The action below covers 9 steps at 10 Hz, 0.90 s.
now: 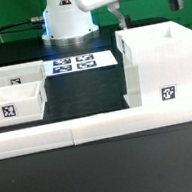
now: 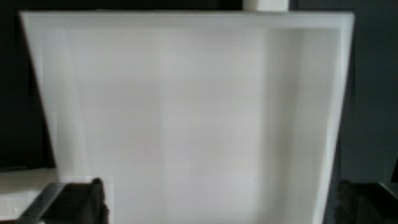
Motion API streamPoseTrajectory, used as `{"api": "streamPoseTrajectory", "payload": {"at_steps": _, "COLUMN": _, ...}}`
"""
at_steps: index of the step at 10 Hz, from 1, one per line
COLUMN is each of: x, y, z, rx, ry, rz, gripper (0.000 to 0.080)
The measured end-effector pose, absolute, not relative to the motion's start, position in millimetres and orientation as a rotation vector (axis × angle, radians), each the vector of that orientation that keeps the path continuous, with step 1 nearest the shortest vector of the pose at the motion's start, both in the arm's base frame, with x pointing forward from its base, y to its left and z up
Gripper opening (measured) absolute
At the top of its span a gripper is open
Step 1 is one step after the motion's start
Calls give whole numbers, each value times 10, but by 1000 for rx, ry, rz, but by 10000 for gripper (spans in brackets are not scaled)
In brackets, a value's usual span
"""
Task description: Assemble drawer
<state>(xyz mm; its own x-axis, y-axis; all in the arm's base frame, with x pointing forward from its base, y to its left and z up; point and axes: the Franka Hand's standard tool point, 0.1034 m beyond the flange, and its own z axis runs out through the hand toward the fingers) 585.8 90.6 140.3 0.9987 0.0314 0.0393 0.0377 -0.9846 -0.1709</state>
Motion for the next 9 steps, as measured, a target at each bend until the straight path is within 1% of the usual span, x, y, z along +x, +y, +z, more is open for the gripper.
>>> {"api": "streamPoseTrajectory", "payload": {"at_steps": 2, "x": 5660, "y": 584, "z": 1507, "rx": -2978, "ry": -91, "rz": -60, "gripper": 649}}
{"api": "streamPoseTrajectory", "payload": {"at_steps": 6, "x": 5645, "y": 560, "z": 1480, "rx": -2981, "ry": -69, "rz": -52, "gripper": 649}}
{"api": "streamPoseTrajectory", "payload": {"at_steps": 7, "x": 5606, "y": 540, "z": 1478, "rx": -2981, "ry": -64, "rz": -33, "gripper": 649}}
{"api": "streamPoseTrajectory", "payload": {"at_steps": 9, "x": 5404, "y": 309, "z": 1462, "rx": -3010, "ry": -58, "rz": 30, "gripper": 649}}
